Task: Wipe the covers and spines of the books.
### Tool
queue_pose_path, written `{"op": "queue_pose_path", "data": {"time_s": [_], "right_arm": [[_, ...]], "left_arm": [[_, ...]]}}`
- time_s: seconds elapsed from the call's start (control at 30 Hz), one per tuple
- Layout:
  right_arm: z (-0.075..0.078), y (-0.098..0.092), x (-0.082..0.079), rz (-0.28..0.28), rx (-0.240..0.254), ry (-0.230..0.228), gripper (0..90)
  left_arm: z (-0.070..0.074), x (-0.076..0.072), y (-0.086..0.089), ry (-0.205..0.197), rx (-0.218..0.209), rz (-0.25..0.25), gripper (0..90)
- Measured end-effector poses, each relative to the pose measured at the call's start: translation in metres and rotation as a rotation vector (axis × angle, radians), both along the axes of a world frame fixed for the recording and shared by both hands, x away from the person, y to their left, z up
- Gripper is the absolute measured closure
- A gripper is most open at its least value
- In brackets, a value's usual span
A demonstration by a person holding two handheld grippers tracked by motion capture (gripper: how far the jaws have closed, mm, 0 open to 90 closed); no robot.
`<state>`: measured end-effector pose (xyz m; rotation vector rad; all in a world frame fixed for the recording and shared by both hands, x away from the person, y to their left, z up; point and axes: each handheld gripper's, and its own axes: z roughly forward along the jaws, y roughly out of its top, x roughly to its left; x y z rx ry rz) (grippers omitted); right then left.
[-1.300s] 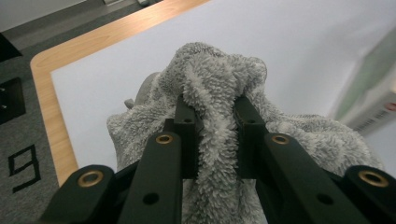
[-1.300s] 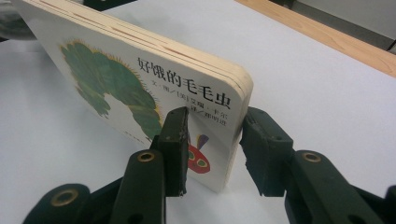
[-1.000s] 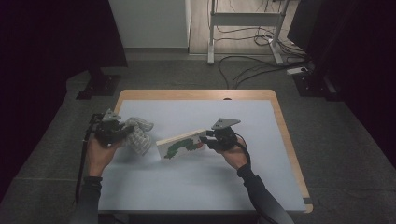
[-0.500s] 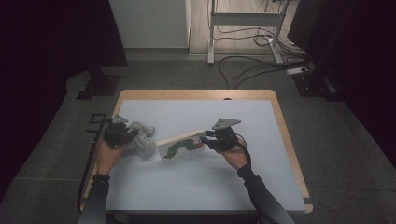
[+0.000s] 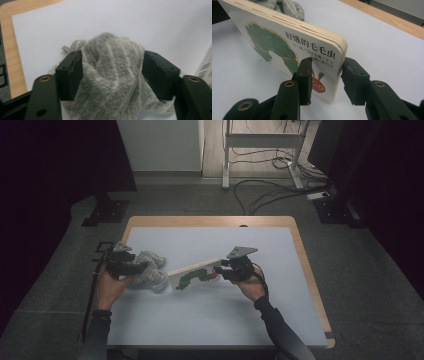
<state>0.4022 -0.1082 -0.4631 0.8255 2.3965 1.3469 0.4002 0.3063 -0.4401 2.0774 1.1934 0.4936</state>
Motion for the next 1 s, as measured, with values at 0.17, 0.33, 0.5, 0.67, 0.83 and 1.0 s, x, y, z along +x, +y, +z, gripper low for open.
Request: {"op": "queue_pose_path", "data": {"time_s": [0.17, 0.33, 0.5, 0.67, 0.83, 1.0], "right_arm": [[0.000, 0.000, 0.000, 0.001, -0.001, 0.002, 59.4], [0.000, 0.000, 0.000, -0.001, 0.000, 0.002, 59.4], [0.001, 0.001, 0.001, -0.002, -0.002, 0.003, 59.4], [0.001, 0.001, 0.001, -0.001, -0.003, 0.004, 59.4], [0.001, 0.000, 0.001, 0.002, -0.003, 0.007, 60.3], [0.001, -0.002, 0.000, 0.007, -0.004, 0.009, 60.7]], "left_arm": [[0.015, -0.018, -0.005, -0.028, -0.007, -0.054, 30.3], [0.019, -0.038, -0.018, -0.028, -0.011, -0.155, 35.5], [0.018, -0.050, -0.035, -0.015, -0.019, -0.246, 38.5], [0.013, -0.054, -0.053, -0.001, -0.026, -0.309, 42.8], [0.006, -0.054, -0.070, 0.010, -0.024, -0.338, 49.0], [-0.001, -0.051, -0.079, 0.023, -0.032, -0.332, 57.4]]}}
